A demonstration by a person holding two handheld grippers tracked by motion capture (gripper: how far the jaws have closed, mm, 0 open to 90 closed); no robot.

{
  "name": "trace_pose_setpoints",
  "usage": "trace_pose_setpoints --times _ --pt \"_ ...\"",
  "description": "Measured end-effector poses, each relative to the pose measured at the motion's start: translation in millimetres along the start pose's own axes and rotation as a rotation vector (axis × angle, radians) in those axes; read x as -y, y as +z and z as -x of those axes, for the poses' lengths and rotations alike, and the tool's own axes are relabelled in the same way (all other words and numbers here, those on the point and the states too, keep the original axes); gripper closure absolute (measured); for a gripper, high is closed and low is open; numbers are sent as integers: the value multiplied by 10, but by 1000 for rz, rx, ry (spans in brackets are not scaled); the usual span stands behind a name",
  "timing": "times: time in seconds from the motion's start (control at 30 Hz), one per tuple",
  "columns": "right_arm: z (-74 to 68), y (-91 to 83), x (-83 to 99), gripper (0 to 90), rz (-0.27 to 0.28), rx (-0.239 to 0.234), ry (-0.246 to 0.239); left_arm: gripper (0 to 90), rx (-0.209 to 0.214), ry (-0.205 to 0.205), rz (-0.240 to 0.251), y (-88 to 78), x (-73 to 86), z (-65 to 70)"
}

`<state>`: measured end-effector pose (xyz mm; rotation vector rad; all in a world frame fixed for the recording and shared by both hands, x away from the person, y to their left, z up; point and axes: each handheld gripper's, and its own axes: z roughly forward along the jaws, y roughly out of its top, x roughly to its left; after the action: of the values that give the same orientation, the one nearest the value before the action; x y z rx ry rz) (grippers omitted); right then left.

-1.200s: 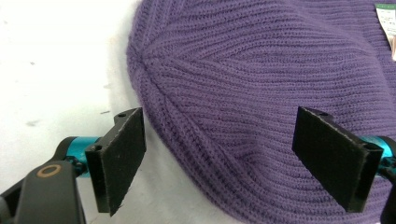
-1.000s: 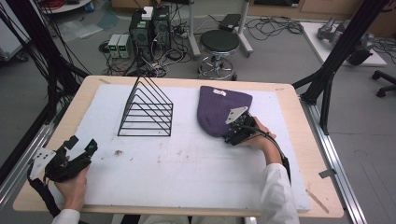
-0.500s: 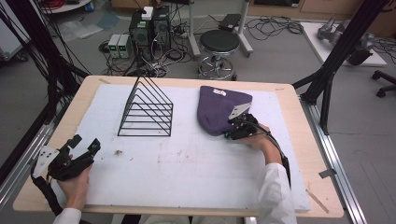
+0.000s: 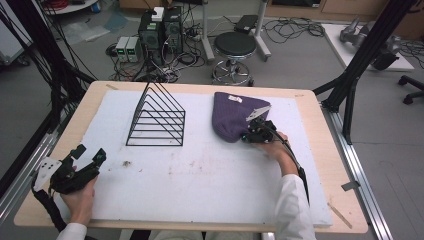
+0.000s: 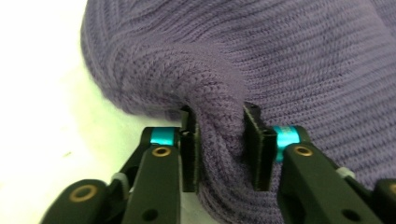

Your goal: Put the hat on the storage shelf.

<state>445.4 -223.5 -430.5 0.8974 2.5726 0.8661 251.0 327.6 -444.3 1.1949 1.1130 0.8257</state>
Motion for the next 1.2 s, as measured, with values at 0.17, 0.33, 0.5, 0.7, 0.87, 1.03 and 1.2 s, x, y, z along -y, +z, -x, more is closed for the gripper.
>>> trace_pose_setpoints --times 0.17,0.33,0.5,0.7,0.87,1.03,1.2 --pt "-51 -10 -19 761 -14 28 -31 206 0 -4 -2 -14 1 -9" --pt "-64 -19 -13 760 2 41 -34 207 -5 0 -2 -30 -1 -15" --pt "-51 -71 -6 761 31 45 -16 207 -7 0 -4 -37 -1 -25" --pt "-26 -245 -27 760 164 75 37 207 -1 -12 -9 -39 6 -29" --pt "-1 -448 -93 759 325 208 173 207 3 -12 -8 -37 6 -19" --pt "-30 -583 -122 757 468 289 221 207 9 -14 -13 -14 13 -14" --pt "-59 -693 -146 757 557 332 237 207 7 -13 -14 -17 12 -14"
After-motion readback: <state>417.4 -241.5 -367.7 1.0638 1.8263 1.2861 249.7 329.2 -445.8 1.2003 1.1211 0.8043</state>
